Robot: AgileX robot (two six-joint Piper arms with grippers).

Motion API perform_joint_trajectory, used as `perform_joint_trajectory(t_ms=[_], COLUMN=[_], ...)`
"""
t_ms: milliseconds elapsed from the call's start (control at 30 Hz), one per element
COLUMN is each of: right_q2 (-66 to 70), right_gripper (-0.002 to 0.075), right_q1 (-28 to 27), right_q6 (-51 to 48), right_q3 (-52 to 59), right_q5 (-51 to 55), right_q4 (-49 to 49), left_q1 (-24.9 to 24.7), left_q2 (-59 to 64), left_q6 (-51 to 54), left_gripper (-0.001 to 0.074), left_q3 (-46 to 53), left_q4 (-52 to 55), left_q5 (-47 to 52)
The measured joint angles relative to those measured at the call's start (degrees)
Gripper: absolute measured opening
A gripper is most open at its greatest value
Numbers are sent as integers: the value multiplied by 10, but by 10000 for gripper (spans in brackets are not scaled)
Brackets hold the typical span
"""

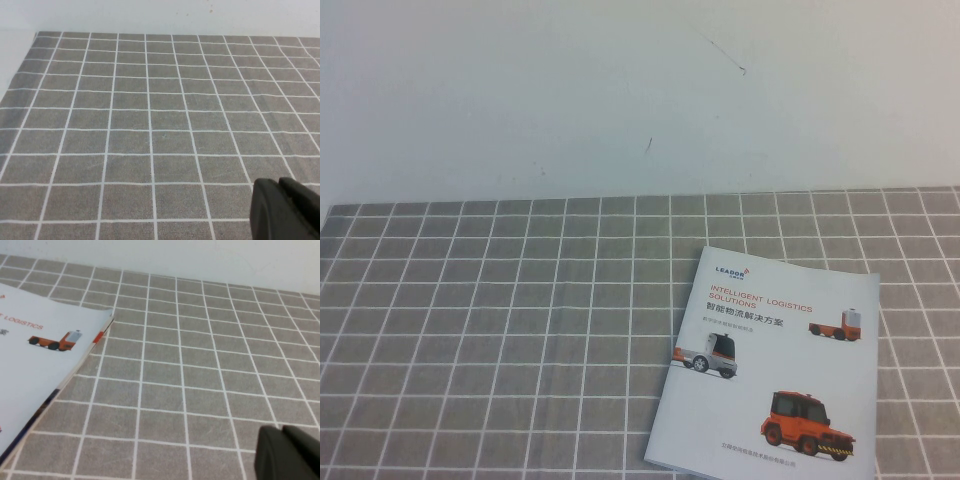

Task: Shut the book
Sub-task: 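Close the open booklet and leave it lying on the table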

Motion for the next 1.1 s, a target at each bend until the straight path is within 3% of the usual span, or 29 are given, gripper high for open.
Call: perform_joint_trajectory(t_ms=[1100], right_q2=[0], right_gripper=[-3], right_q1=[0], right_q6=[0], right_q3=[0], right_q5=[-1], right_q4=[8], left_q1=[0], left_q2=[0], left_q6=[-1], left_gripper=[-3], left_q3=[0], left_q4=[0], left_q5=[0])
